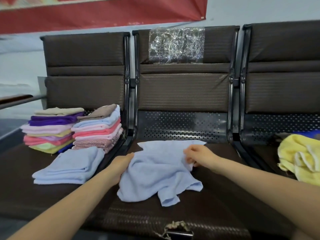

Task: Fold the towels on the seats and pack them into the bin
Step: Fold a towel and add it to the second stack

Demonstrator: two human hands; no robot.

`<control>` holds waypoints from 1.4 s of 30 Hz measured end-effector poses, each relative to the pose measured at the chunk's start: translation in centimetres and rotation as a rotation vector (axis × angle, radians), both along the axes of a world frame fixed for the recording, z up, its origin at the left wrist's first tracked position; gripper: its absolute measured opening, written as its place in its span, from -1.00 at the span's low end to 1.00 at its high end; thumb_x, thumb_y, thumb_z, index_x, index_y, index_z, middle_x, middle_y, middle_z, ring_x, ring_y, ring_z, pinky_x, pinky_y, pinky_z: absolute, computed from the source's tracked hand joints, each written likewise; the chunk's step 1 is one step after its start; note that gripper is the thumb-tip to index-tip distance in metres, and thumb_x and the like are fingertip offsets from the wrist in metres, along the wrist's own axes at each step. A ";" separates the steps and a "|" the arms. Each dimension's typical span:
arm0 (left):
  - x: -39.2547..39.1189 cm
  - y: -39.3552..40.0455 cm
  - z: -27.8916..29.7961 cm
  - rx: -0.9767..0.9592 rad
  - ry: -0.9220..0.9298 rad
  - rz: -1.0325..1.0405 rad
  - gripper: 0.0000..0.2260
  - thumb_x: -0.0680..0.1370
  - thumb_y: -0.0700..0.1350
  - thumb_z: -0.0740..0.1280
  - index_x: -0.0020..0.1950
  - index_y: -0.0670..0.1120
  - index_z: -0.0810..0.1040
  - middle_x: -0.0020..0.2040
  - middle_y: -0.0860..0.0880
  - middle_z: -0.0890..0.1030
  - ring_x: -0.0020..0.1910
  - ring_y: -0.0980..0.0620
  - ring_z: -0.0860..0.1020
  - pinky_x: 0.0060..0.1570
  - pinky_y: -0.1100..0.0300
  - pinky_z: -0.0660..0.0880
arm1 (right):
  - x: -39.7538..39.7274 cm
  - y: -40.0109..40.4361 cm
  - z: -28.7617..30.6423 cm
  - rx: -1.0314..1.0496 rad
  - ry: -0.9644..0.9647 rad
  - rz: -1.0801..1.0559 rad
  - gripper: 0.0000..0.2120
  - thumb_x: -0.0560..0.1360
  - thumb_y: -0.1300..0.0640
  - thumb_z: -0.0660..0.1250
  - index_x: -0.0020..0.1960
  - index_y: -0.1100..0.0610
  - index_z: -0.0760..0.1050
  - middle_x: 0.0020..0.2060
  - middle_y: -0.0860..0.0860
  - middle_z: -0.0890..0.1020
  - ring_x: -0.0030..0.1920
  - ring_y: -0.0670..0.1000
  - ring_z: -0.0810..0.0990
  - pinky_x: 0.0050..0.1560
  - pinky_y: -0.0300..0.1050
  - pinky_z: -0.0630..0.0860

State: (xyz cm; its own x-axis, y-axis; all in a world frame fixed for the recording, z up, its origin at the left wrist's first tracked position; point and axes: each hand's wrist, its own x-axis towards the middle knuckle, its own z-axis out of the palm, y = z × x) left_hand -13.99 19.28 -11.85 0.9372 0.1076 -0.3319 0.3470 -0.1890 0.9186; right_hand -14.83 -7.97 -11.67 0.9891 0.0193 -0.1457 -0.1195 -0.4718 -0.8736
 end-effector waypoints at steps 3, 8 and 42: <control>1.3 1.1 -1.1 0.465 -0.010 -0.087 -0.65 0.61 -0.03 0.24 0.17 -0.29 0.56 0.17 -0.26 0.58 0.13 -0.18 0.55 0.03 0.10 0.43 | -0.6 -0.5 -1.9 -0.196 0.111 0.194 -0.69 0.54 -0.14 0.29 -0.07 0.12 0.53 -0.22 -0.05 0.54 -0.22 -0.11 0.50 -0.29 -0.31 0.43; 1.1 1.6 -1.4 0.504 0.029 -0.139 -0.65 0.57 0.06 0.30 0.14 -0.21 0.59 0.11 -0.15 0.61 0.13 -0.11 0.54 0.19 0.06 0.45 | 0.1 0.6 -2.8 -0.249 0.062 0.290 -0.86 0.49 0.01 0.41 -0.13 0.05 0.51 -0.26 -0.10 0.51 -0.25 -0.16 0.45 -0.31 -0.43 0.33; -0.7 2.0 -2.4 0.588 -0.111 -0.143 -0.61 0.48 0.09 0.33 0.11 -0.20 0.56 0.05 -0.13 0.61 0.09 -0.08 0.55 -0.03 0.17 0.34 | -2.4 1.7 -1.6 -0.222 0.179 0.032 -0.56 0.46 -0.24 0.34 -0.24 0.15 0.56 -0.40 0.02 0.55 -0.39 -0.02 0.49 -0.43 -0.21 0.40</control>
